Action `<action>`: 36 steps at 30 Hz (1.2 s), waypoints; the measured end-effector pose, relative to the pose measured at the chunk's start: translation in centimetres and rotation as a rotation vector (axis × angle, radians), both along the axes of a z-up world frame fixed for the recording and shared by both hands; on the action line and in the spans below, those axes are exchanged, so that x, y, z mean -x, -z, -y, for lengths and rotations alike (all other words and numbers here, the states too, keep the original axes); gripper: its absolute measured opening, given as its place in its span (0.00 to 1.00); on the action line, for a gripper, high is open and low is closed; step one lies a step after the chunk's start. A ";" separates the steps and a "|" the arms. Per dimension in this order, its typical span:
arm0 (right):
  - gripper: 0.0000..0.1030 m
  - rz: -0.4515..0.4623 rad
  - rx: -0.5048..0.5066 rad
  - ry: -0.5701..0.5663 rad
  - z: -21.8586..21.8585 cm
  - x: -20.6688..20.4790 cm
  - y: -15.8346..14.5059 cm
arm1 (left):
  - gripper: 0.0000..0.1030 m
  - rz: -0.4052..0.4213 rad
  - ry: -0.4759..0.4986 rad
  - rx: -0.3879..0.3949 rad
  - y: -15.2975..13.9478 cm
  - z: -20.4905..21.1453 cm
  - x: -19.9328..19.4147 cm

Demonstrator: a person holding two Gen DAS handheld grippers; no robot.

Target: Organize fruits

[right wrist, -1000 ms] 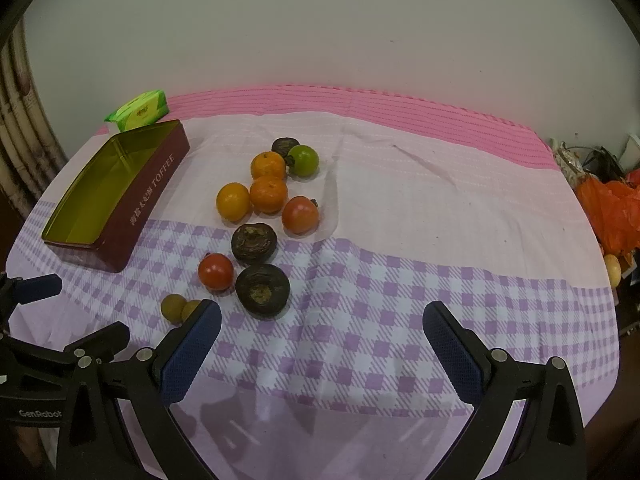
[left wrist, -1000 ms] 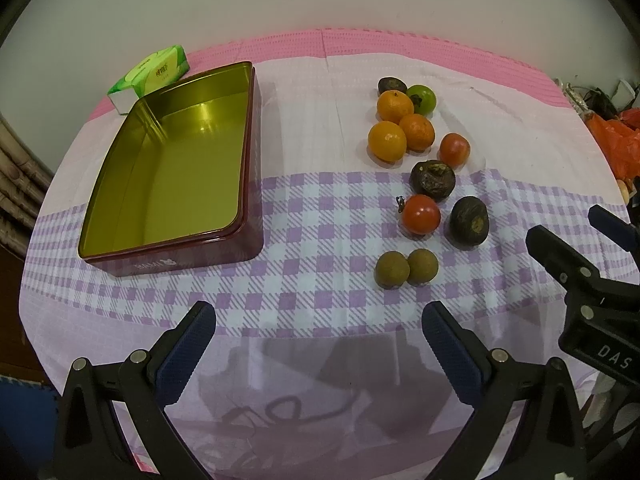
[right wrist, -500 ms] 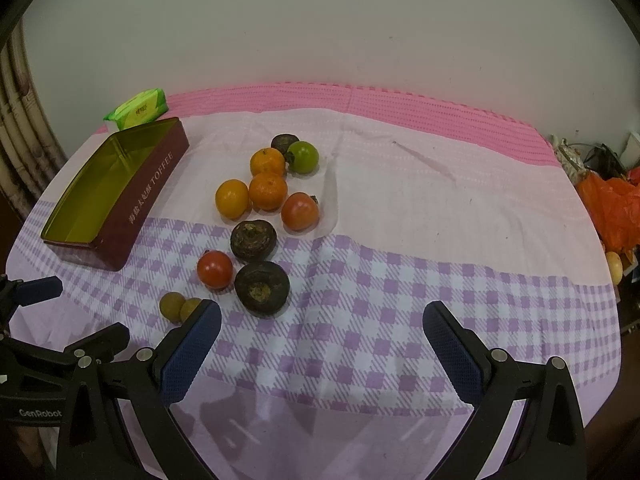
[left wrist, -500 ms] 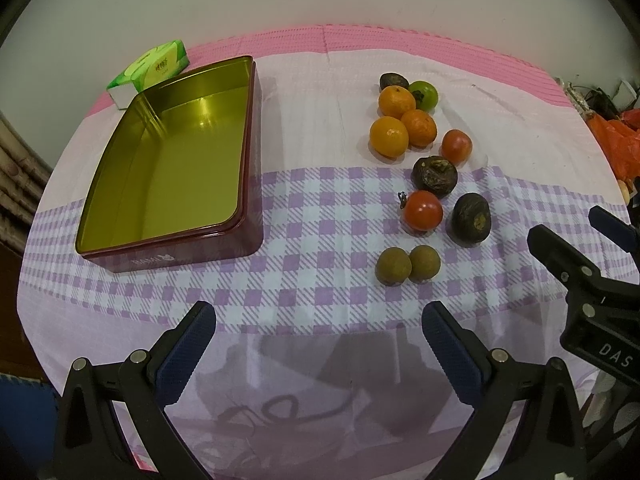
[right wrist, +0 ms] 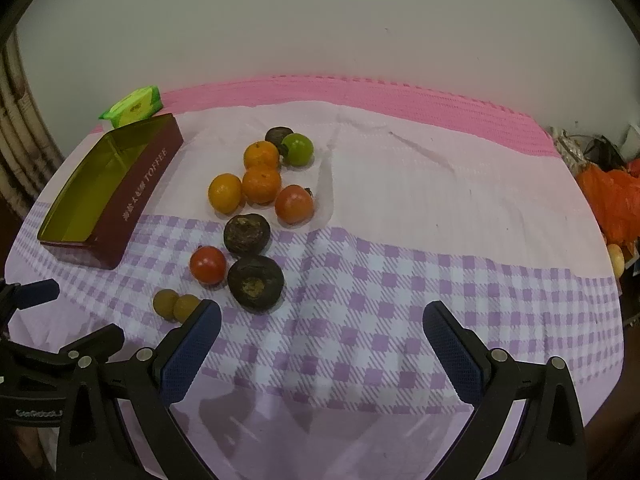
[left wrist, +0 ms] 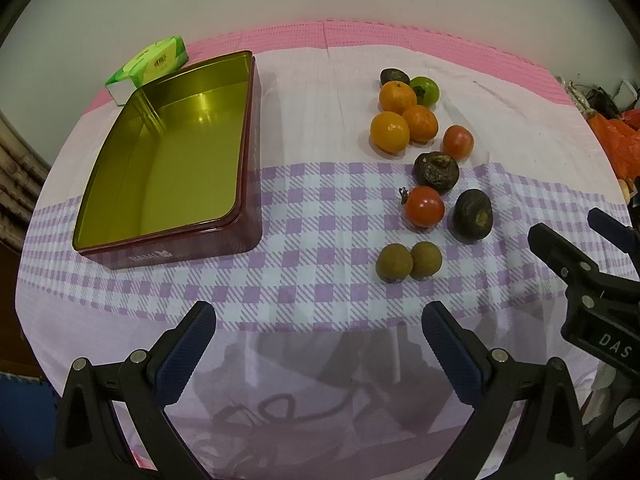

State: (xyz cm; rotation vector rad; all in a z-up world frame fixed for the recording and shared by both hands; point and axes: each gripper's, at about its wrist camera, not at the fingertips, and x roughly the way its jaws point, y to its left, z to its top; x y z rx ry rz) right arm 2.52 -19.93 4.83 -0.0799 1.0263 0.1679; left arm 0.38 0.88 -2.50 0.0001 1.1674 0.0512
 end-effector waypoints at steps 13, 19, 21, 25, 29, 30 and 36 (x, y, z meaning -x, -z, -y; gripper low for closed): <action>0.98 -0.033 0.007 0.027 0.9 -0.7 0.9 | 1.00 -0.021 0.004 0.011 0.4 0.0 -0.4; 0.98 -0.085 0.012 0.051 1.7 -1.4 2.6 | 1.00 -0.030 0.022 0.021 0.7 0.2 -0.7; 0.98 -0.102 0.007 0.055 1.9 -1.6 3.0 | 0.98 -0.032 0.036 0.022 0.8 0.3 -1.1; 0.98 -0.131 0.001 0.071 2.6 -2.1 4.0 | 0.98 -0.036 0.086 0.023 1.1 1.1 -1.8; 0.98 -0.150 -0.001 0.087 3.4 -2.8 4.8 | 0.97 -0.060 0.131 0.033 1.8 2.3 -2.5; 0.98 -0.159 -0.003 0.091 3.6 -3.0 5.0 | 0.95 -0.065 0.137 0.035 1.9 2.5 -2.7; 0.98 -0.197 -0.023 0.117 4.7 -3.6 5.8 | 0.72 -0.106 0.191 0.091 2.7 3.6 -4.0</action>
